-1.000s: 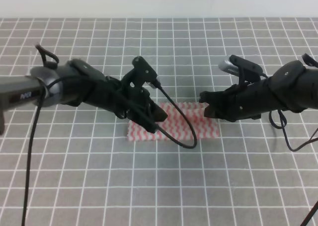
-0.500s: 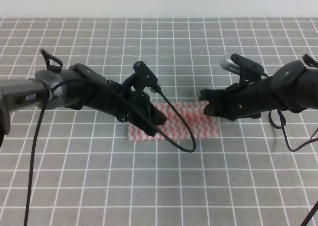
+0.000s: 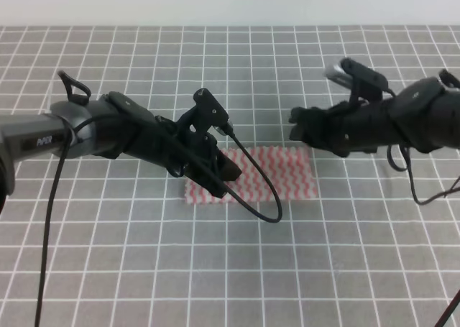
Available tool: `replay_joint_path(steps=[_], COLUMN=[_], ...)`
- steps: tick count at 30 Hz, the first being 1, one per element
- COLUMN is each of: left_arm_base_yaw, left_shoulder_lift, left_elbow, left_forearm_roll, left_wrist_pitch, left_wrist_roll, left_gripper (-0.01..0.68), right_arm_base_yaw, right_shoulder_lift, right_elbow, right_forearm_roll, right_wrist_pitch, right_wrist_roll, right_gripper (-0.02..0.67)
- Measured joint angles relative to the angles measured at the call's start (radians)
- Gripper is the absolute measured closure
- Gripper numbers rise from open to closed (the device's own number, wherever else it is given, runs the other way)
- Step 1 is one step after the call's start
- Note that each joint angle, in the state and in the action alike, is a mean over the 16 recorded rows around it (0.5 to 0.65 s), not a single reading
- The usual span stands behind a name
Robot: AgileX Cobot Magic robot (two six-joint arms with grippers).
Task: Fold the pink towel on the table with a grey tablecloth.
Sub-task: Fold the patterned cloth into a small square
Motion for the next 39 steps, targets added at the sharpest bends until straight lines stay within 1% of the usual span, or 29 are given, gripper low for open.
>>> replay_joint_path(steps=[4,10,14,18,20,29,39], left_arm_base_yaw=[0.000,0.000,0.000,0.000,-0.001,0.000,0.001], left_shoulder_lift=[-0.018,-0.045,-0.062,-0.067,-0.068,-0.066,-0.089], left_elbow=[0.000,-0.001,-0.001,-0.001,-0.001,-0.001,-0.002], left_forearm_roll=[0.000,0.002,0.003,0.003,0.003,0.004,0.006], left_wrist_pitch=[0.002,0.016,0.025,0.033,0.036,0.035,0.029], left_wrist_roll=[0.002,-0.010,-0.020,-0.030,-0.034,-0.036,-0.056], left_gripper=[0.636,0.636,0.636,0.636,0.636,0.636,0.636], right_arm_base_yaw=[0.000,0.001,0.001,0.000,0.000,-0.009,-0.029], right_shoulder_lift=[0.001,0.010,0.026,0.050,0.064,0.109,0.085], right_elbow=[-0.030,-0.063,-0.069,-0.070,-0.070,-0.073,-0.075], right_forearm_roll=[-0.002,-0.010,-0.017,-0.022,-0.024,-0.026,-0.034], right_wrist_pitch=[0.039,0.096,0.104,0.095,0.090,0.083,0.121], right_wrist_roll=[-0.009,-0.035,-0.049,-0.061,-0.065,-0.068,-0.069], right_gripper=[0.428,0.549,0.617,0.652,0.661,0.664,0.664])
